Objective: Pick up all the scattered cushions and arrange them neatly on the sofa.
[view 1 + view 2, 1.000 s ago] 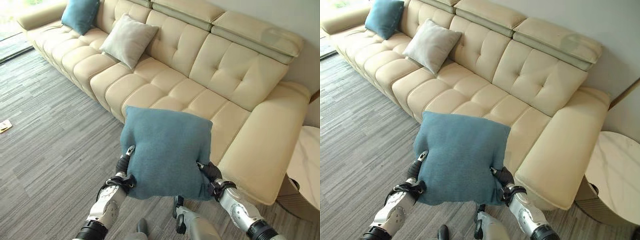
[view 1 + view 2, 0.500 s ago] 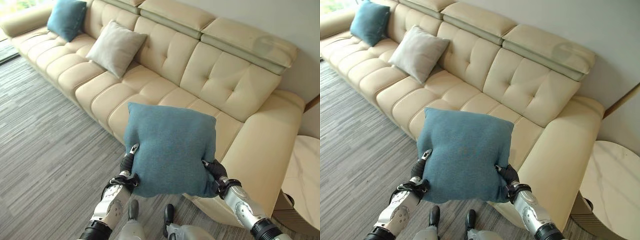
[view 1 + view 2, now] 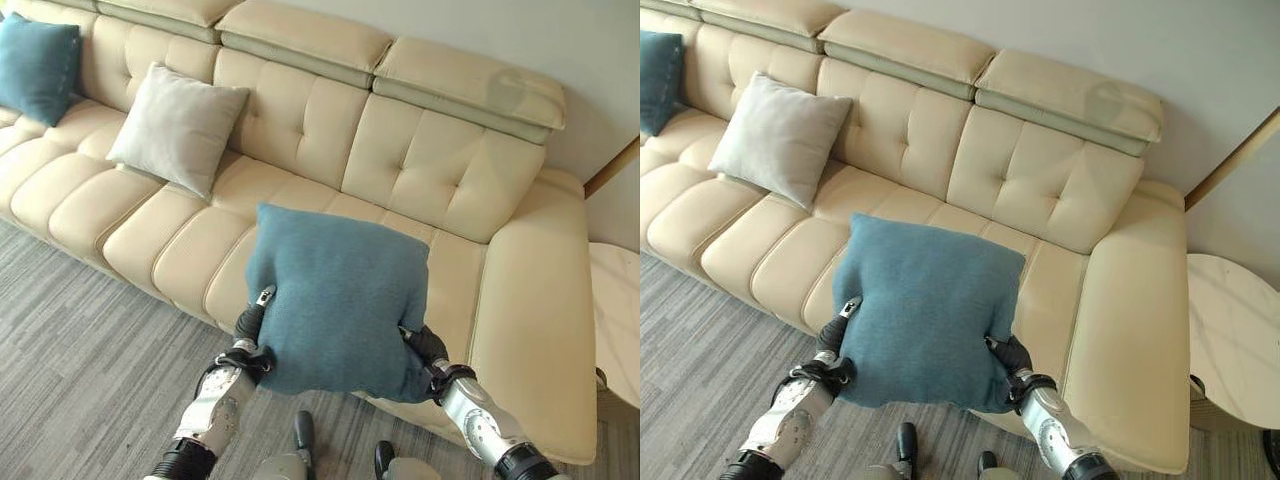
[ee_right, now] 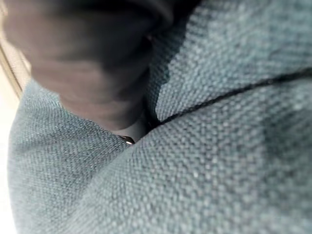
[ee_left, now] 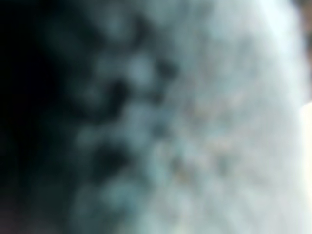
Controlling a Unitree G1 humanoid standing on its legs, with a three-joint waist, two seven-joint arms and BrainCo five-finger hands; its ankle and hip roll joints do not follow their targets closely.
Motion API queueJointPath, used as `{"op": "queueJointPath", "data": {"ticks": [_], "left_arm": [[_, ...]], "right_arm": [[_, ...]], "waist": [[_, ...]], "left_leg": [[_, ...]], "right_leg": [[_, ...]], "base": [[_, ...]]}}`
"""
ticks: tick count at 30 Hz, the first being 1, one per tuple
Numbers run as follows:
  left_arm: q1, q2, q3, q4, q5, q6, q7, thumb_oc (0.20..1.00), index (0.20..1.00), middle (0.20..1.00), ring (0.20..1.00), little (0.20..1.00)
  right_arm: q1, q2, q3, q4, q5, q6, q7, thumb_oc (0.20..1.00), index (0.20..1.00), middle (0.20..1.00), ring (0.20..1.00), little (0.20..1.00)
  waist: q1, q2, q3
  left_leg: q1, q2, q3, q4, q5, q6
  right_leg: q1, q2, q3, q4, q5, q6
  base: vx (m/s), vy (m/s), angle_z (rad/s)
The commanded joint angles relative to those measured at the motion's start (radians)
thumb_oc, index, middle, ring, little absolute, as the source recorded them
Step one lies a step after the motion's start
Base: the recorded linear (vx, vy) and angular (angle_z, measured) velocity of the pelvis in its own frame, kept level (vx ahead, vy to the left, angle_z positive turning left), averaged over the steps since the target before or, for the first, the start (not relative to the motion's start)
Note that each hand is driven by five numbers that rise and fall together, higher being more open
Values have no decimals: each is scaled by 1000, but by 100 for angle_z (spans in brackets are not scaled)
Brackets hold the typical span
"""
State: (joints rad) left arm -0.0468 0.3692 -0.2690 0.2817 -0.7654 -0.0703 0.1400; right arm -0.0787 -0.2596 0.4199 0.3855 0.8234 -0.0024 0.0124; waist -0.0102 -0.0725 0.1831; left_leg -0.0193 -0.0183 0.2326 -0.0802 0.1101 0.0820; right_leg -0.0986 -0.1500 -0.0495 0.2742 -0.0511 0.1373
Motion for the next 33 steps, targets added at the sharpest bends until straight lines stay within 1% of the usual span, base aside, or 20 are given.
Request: {"op": "queueJointPath", "data": {"ticks": [1, 2, 3, 4, 6, 7, 8, 9, 10, 12, 16, 17, 18, 19, 20, 21, 24, 26, 28, 33], "left_arm": [[-97, -139, -112, -134, 6, -46, -70, 200, 200, 200, 200, 200], [-94, -138, -111, -140, 0, -46, -69, 200, 200, 200, 200, 200], [-91, -139, -110, -146, -9, -44, -70, 200, 200, 200, 200, 200], [-89, -145, -108, -146, -15, -43, -67, 200, 200, 200, 200, 200], [-90, -146, -108, -146, -15, -43, -68, 200, 200, 200, 200, 200], [-95, -153, -109, -143, -13, -44, -72, 200, 200, 200, 200, 200], [-100, -157, -115, -139, -12, -46, -75, 200, 200, 200, 200, 200], [-102, -164, -121, -138, -17, -47, -84, 200, 200, 200, 200, 200], [-95, -171, -117, -136, -14, -45, -85, 200, 200, 200, 200, 200], [-87, -173, -117, -140, -17, -45, -92, 200, 200, 200, 200, 200], [-77, -170, -113, -152, -20, -38, -94, 200, 200, 200, 200, 200], [-81, -173, -111, -150, -21, -41, -89, 200, 200, 200, 200, 200], [-81, -173, -111, -150, -21, -41, -89, 200, 200, 200, 200, 200], [-84, -177, -111, -143, -23, -43, -83, 200, 200, 200, 200, 200], [-83, -180, -113, -144, -23, -42, -82, 200, 200, 200, 200, 200], [-76, -183, -113, -149, -19, -37, -85, 200, 200, 200, 200, 200], [-81, -178, -110, -148, -6, -35, -80, 200, 200, 200, 200, 200], [-83, -179, -110, -147, -7, -34, -78, 200, 200, 200, 200, 200], [-69, -180, -117, -153, 6, -27, -89, 200, 200, 200, 200, 200], [-101, -169, -140, -139, 40, -21, -94, 200, 200, 200, 200, 200]], "right_arm": [[-81, 125, 113, -112, 1, -17, 123, 200, 200, 200, 200, 200], [-86, 129, 118, -116, 3, -16, 122, 200, 200, 200, 200, 200], [-90, 131, 120, -114, 7, -14, 122, 200, 200, 200, 200, 200], [-96, 130, 126, -117, 10, -17, 122, 200, 200, 200, 200, 200], [-96, 129, 126, -118, 10, -17, 122, 200, 200, 200, 200, 200], [-98, 123, 130, -124, 12, -14, 128, 200, 200, 200, 200, 200], [-93, 117, 130, -127, 13, -19, 126, 200, 200, 200, 200, 200], [-89, 113, 128, -131, 20, -25, 122, 200, 200, 200, 200, 200], [-81, 113, 132, -128, 30, -31, 124, 200, 200, 200, 200, 200], [-81, 109, 135, -128, 29, -28, 121, 200, 200, 200, 200, 200], [-81, 85, 139, -132, 35, -27, 124, 200, 200, 200, 200, 200], [-87, 79, 138, -133, 38, -28, 118, 200, 200, 200, 200, 200], [-87, 79, 138, -133, 38, -28, 118, 200, 200, 200, 200, 200], [-88, 77, 137, -131, 42, -26, 116, 200, 200, 200, 200, 200], [-88, 75, 135, -132, 43, -20, 118, 200, 200, 200, 200, 200], [-84, 71, 134, -131, 38, -16, 120, 200, 200, 200, 200, 200], [-83, 59, 125, -130, 26, -18, 114, 200, 200, 200, 200, 200], [-80, 61, 124, -128, 29, -14, 113, 200, 200, 200, 200, 200], [-70, 60, 124, -142, 19, -12, 115, 200, 200, 200, 200, 200], [-85, 67, 141, -160, 5, -10, 112, 200, 200, 200, 200, 200]], "waist": [[2, -19, -36], [1, -13, -34], [-1, -8, -31], [-9, -5, -28], [-9, -5, -24], [-17, -3, -23], [-25, -6, -21], [-30, -8, -23], [-29, -12, -31], [-31, -10, -44], [-33, -15, -36], [-29, -13, -29], [-29, -13, -29], [-26, -15, -27], [-23, -17, -25], [-19, -18, -31], [-2, -12, -12], [0, -5, -17], [-6, 12, -31], [-21, 24, -39]], "left_leg": [[41, 71, -35, 5, -128, -93], [54, 71, -19, -1, -134, -95], [58, 68, -15, -2, -137, -96], [86, 60, -6, -6, -159, -101], [81, 62, 0, -5, -147, -98], [105, 56, -4, -7, -171, -107], [107, 50, -3, -7, -168, -106], [116, 45, -9, -5, -176, -105], [128, 44, -5, 3, -185, -112], [135, 54, -3, 25, -202, -122], [88, 87, -16, 209, -248, -141], [63, 92, -40, 260, -232, -146], [62, 92, -41, 262, -232, -146], [31, 87, -75, 281, -216, -149], [10, 85, -99, 269, -226, -149], [-13, 87, -129, 211, -205, -153], [-82, 108, -178, 147, -115, -172], [-65, 111, -197, 113, -109, -174], [-28, 103, -191, 59, -104, -171], [43, 87, -151, 6, -107, -154]], "right_leg": [[22, -9, -113, 3, -14, 11], [2, -15, -174, -23, -10, 0], [-5, -12, -208, -53, -7, -6], [-32, 3, -252, -100, 2, -4], [-32, 3, -261, -108, 17, -13], [-49, 23, -279, -159, 24, -5], [-52, 29, -281, -189, 42, -13], [-31, 34, -267, -222, 43, -14], [-3, 38, -262, -244, 54, -27], [21, 42, -261, -262, 50, -35], [60, 54, -242, -261, 16, -67], [64, 60, -233, -261, 8, -76], [64, 60, -233, -261, 8, -76], [68, 62, -225, -267, 0, -82], [82, 64, -218, -277, -9, -80], [93, 63, -212, -286, -11, -73], [113, 69, -191, -284, -24, -73], [123, 77, -173, -282, -35, -71], [148, 78, -152, -293, -39, -70], [162, 73, -114, -305, -31, -59]], "base": [[111, 81, -73], [89, 42, -59], [159, 21, -51], [73, -7, -50], [71, -25, -48], [146, -77, -7], [198, -113, 15], [173, -167, 32], [227, -185, 18], [201, -176, 3], [117, -139, -7], [44, -57, -10], [36, -43, -19], [65, -28, -31], [154, -6, -29], [178, 35, -28], [125, 59, -13], [141, 61, -26], [188, 120, -55], [129, 107, -39]]}}
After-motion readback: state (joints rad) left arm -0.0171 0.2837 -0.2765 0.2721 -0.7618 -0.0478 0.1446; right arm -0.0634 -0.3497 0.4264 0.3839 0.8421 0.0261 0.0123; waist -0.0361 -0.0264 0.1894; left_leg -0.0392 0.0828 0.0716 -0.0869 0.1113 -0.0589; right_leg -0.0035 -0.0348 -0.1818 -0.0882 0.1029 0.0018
